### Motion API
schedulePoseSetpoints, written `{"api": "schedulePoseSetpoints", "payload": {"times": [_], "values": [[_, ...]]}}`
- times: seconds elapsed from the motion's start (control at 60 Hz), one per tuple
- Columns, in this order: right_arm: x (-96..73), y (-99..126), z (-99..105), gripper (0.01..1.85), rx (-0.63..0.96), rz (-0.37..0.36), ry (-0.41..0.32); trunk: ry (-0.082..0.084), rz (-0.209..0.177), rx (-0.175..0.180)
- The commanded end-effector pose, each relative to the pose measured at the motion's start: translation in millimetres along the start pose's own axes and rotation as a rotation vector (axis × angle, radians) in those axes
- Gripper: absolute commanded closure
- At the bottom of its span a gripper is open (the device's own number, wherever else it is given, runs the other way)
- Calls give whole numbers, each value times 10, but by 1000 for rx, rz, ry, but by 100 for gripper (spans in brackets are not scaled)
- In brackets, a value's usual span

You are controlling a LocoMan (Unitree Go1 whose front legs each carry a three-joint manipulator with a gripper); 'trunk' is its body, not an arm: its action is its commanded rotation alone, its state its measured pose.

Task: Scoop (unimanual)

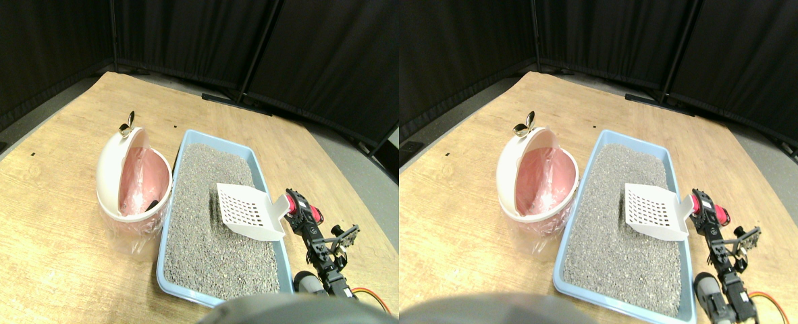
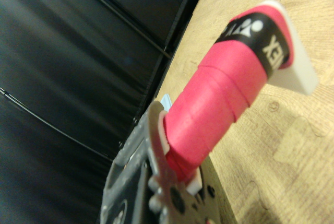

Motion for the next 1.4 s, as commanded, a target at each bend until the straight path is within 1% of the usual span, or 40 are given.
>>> {"api": "schedulePoseSetpoints", "payload": {"times": [0.017,0.1,0.183,0.217,0.25,0.3,0.317,0.333,0.35,0.367,0.383,0.4,0.417,0.433,0.45,0.467,0.483,0.5,0.517,0.567,0.617,0.75,0.9,1.0,1.017,1.033,1.05,1.067,1.1,1.117,1.133,1.15,1.167,1.183,1.2,1.233,1.267,1.333,1.383,1.4], "values": [[-22,40,-24,179,13,3,-15,-12,12,-9],[-9,37,-81,178,28,-3,-7,-11,13,-12],[-7,22,-117,180,24,-33,12,-11,13,-14],[-9,11,-127,180,28,-58,33,-9,13,-14],[-11,3,-133,180,33,-60,34,-9,13,-15],[-13,-5,-125,180,34,-79,66,-7,11,-15],[-24,-6,-110,169,34,-95,93,-7,11,-15],[-41,-2,-89,142,33,-113,124,-6,10,-15],[-45,-7,-88,124,24,-109,139,-6,10,-15],[-49,-9,-87,112,18,-107,148,-7,9,-15],[-56,-13,-77,94,16,-109,174,-7,9,-16],[-59,-15,-73,85,13,-107,187,-7,9,-16],[-59,-15,-73,85,13,-107,187,-4,6,-15],[-62,-17,-61,57,27,-110,231,-4,6,-15],[-60,-21,-53,44,27,-129,259,-4,6,-15],[-60,-21,-53,44,27,-129,259,-6,5,-16],[-64,-18,-44,39,42,-121,270,-6,5,-16],[-71,-14,-27,30,66,-117,296,-6,5,-16],[-78,-10,-13,26,59,-114,299,-6,5,-16],[-90,-5,10,23,60,-102,300,-7,4,-15],[-99,0,26,22,58,-106,301,-7,4,-15],[-142,10,145,27,80,-81,308,-8,2,-14],[-199,13,252,35,61,-59,285,-11,-2,-11],[-251,2,315,48,53,-31,231,-9,-7,-7],[-263,0,326,54,44,-17,210,-8,-9,-6],[-281,-7,338,69,43,11,174,-8,-9,-6],[-281,-7,338,69,43,11,174,-10,-12,-4],[-287,-11,341,76,48,20,162,-10,-12,-4],[-312,-13,363,102,24,24,128,-10,-14,-2],[-328,-11,374,122,22,28,103,-9,-15,-1],[-335,-9,380,132,19,28,91,-9,-17,1],[-345,-15,384,147,50,35,76,-9,-17,1],[-351,-17,385,156,68,38,69,-10,-20,3],[-363,-19,395,170,54,39,66,-10,-23,5],[-376,-20,403,180,51,43,54,-10,-25,6],[-384,-20,407,180,48,45,46,-10,-29,8],[-416,-25,424,180,35,64,19,-10,-34,11],[-456,-26,449,180,6,53,26,-10,-39,15],[-498,-18,479,180,-11,60,30,-10,-39,15],[-526,-16,500,180,-16,64,30,-8,-49,24]]}}
